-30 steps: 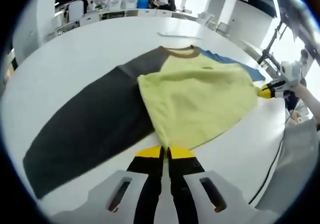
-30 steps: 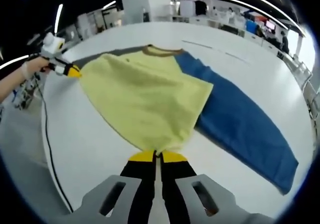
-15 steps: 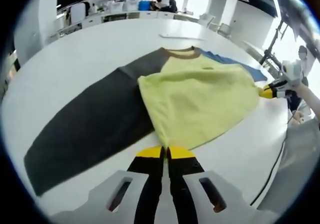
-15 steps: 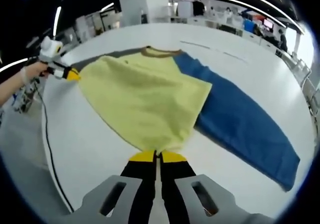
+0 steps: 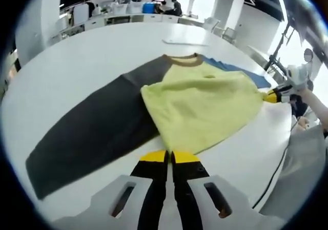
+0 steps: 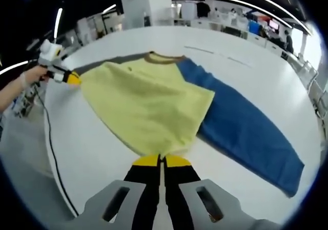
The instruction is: Fold the garment on the visible template until the final outline fits inside the template.
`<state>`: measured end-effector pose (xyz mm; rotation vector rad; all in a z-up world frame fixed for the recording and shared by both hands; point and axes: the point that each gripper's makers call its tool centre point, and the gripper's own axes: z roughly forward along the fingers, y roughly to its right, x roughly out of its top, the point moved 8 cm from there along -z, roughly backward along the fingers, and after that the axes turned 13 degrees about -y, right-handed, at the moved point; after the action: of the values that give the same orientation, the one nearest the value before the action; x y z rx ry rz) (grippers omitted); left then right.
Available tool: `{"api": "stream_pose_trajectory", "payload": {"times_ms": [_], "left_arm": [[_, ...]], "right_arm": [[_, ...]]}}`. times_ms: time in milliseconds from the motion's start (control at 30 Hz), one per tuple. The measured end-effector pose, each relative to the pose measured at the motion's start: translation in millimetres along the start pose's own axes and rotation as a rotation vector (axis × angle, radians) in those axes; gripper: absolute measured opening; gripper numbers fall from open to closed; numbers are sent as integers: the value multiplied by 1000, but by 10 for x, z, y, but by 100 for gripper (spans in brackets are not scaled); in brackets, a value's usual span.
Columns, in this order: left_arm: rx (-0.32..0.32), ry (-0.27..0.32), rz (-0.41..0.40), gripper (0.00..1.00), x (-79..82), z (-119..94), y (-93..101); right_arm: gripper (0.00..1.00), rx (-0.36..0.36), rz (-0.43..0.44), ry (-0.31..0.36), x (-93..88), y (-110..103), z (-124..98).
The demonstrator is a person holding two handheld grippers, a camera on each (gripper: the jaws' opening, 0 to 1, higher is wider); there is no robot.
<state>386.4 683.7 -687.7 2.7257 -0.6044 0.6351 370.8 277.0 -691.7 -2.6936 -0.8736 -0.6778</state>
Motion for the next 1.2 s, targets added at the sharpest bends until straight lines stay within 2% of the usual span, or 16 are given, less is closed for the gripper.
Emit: {"api": "stream_pose_trajectory", "payload": {"times_ms": [667, 1200], "left_arm": [[-8, 13, 33, 0, -1, -168, 133], [-13, 26, 62, 0, -20, -384, 256]], "right_arm": [[2, 0, 5, 11, -25, -37, -128], [2, -6, -28, 30, -40, -107, -300]]}}
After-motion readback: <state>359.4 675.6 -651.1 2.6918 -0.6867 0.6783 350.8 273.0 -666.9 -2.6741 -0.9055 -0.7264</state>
